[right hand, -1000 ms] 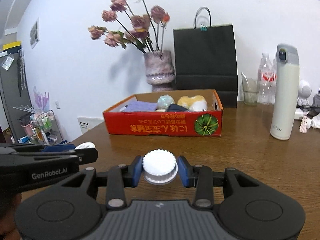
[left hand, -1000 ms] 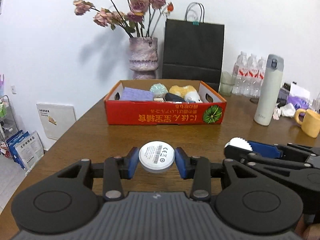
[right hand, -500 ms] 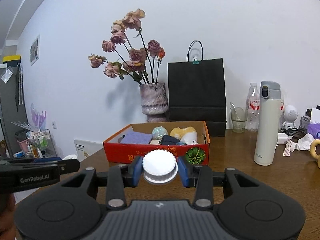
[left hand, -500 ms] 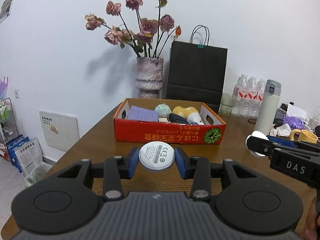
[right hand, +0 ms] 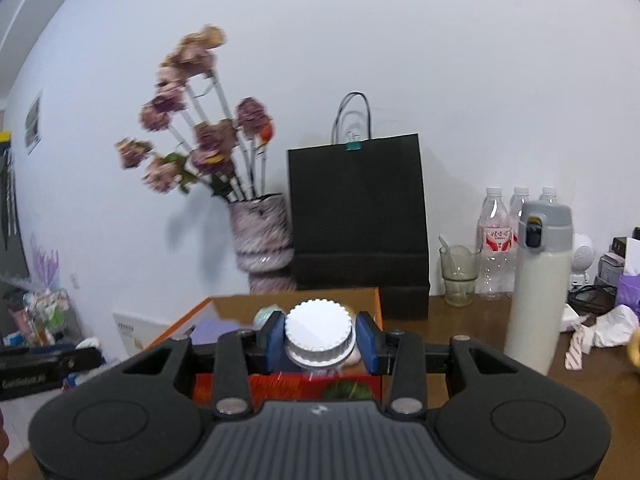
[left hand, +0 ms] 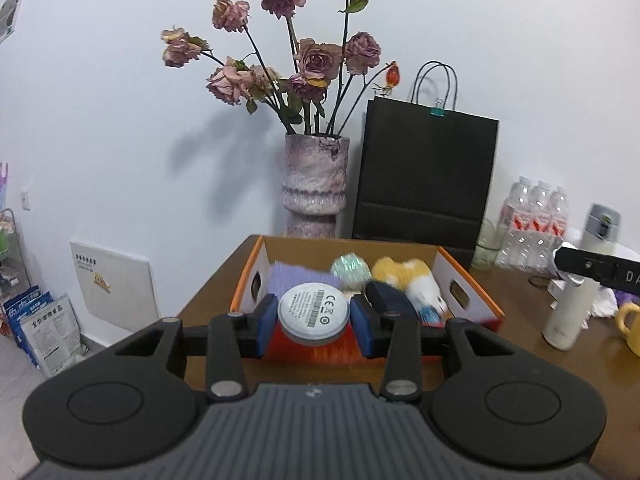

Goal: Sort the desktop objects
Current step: 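Carry the white charger and white cap into the cardboard box and open both tools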

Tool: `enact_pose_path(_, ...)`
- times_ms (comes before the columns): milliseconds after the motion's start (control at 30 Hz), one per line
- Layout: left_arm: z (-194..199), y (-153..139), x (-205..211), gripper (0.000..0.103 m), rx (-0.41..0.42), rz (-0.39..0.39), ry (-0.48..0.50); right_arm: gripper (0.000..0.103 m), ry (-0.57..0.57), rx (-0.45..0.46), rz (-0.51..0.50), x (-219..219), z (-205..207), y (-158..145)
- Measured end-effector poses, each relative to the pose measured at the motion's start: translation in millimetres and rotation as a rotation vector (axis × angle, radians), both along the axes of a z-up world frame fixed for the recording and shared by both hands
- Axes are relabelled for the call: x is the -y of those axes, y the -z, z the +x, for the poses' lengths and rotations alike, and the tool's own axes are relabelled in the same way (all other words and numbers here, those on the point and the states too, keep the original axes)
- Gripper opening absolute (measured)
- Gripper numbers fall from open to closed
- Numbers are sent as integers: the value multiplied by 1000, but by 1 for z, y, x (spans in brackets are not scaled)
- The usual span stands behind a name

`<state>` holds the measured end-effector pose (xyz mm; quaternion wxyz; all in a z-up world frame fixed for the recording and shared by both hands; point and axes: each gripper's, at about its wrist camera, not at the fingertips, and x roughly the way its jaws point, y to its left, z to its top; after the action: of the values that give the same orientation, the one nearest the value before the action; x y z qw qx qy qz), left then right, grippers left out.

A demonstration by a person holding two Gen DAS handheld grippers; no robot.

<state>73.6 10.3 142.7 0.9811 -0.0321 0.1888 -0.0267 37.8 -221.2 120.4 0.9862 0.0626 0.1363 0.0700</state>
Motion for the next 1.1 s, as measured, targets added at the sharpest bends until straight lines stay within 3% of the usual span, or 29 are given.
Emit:
enact_pose_path(233, 90, -7, -2, 40, -48, -45, 64, 37, -33, -104, 18, -2, 89, 2)
enact_pose_path(367, 139, 11, 8, 40, -152, -84, 111, 37, -61, -216, 31, -8, 138, 19)
enact_pose_path(567, 175, 45, 31, 41, -258, -66, 167, 38, -55, -336, 16, -20, 184, 48)
enact_pose_path(633, 181, 54, 30, 56, -291, -83, 164, 39, -48, -359, -4, -23, 190, 56)
enact_pose_path(700, 183, 58, 24, 62, -307, -103, 166, 50, -33, -370, -5, -23, 193, 62)
enact_pose_path(867, 187, 48, 3, 74, -305, -143, 131, 62, -19, -361, 29, -17, 196, 59)
enact_pose_path(1100, 178, 28, -7, 100, -298, -121, 91, 88, -34, -398, 33, -24, 195, 36)
